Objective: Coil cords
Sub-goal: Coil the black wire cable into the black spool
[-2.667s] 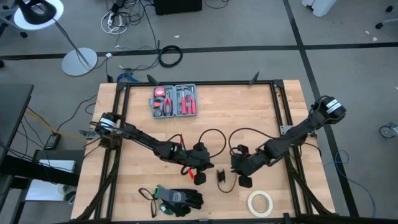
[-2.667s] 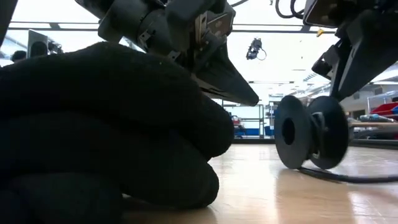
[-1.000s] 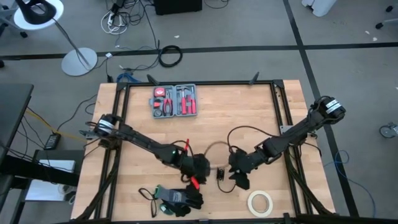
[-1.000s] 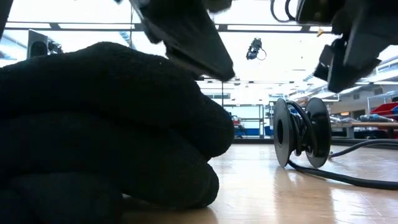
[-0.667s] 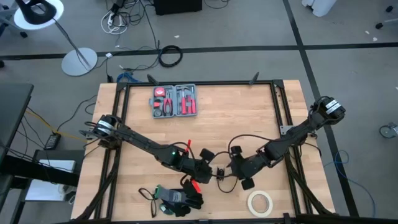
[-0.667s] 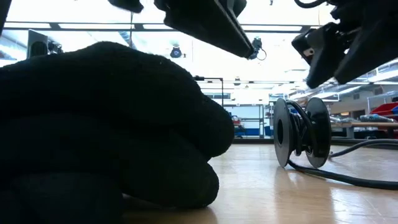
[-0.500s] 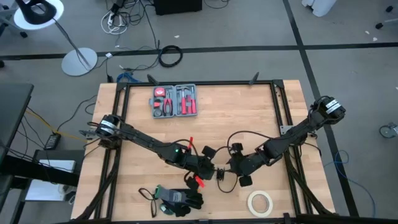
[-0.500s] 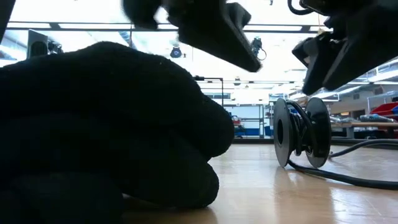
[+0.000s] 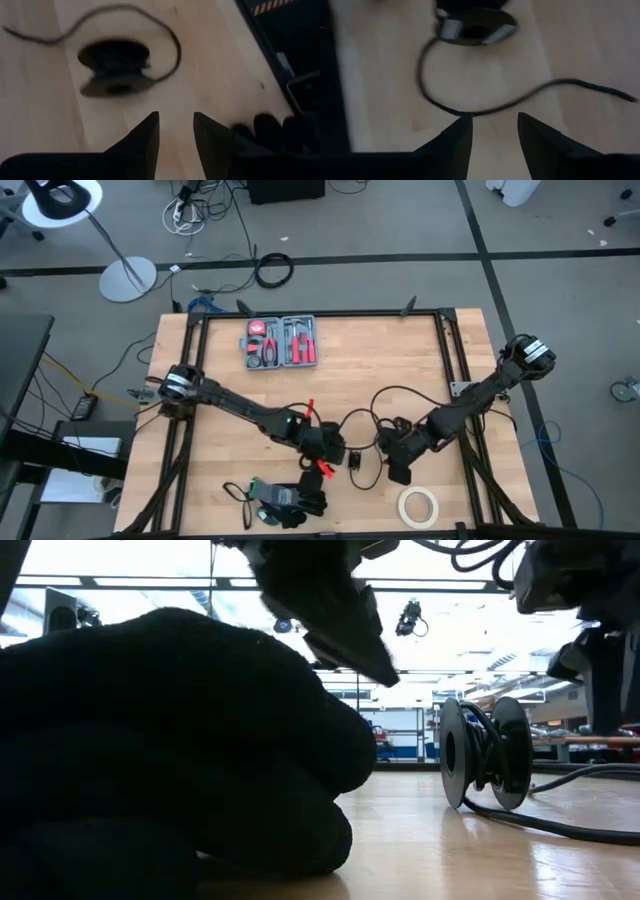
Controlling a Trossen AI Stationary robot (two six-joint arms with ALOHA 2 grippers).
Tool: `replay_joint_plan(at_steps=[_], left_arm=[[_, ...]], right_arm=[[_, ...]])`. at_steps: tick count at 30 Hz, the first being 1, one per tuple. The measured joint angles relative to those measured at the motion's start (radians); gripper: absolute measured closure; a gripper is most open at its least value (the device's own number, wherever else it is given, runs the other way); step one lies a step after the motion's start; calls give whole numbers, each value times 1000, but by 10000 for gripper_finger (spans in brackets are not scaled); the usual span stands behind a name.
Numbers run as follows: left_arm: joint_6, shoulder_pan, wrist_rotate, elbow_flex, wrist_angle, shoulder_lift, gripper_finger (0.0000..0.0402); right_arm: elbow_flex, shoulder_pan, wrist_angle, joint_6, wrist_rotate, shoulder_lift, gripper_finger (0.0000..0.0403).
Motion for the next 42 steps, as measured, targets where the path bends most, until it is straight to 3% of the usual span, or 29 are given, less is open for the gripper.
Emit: replay_joint_plan(at_steps=[10, 19, 24, 31, 42], left_arm=[[-72, -36, -27, -42, -41, -1, 282], [-315, -32, -3, -111, 229, 0, 282], [-429, -21, -9, -111, 259, -1, 282], [-678, 30, -38, -111, 261, -1, 283], [-869, 55, -37, -111, 323, -1, 282]], right_arm=[[-1, 76, -123, 97, 100, -23, 247], [-46, 57, 160, 267, 79, -19, 247], [-46, 27, 301, 276, 81, -19, 247], [-46, -24, 305, 337, 79, -2, 247], [-48, -35, 228, 322, 92, 8, 247]])
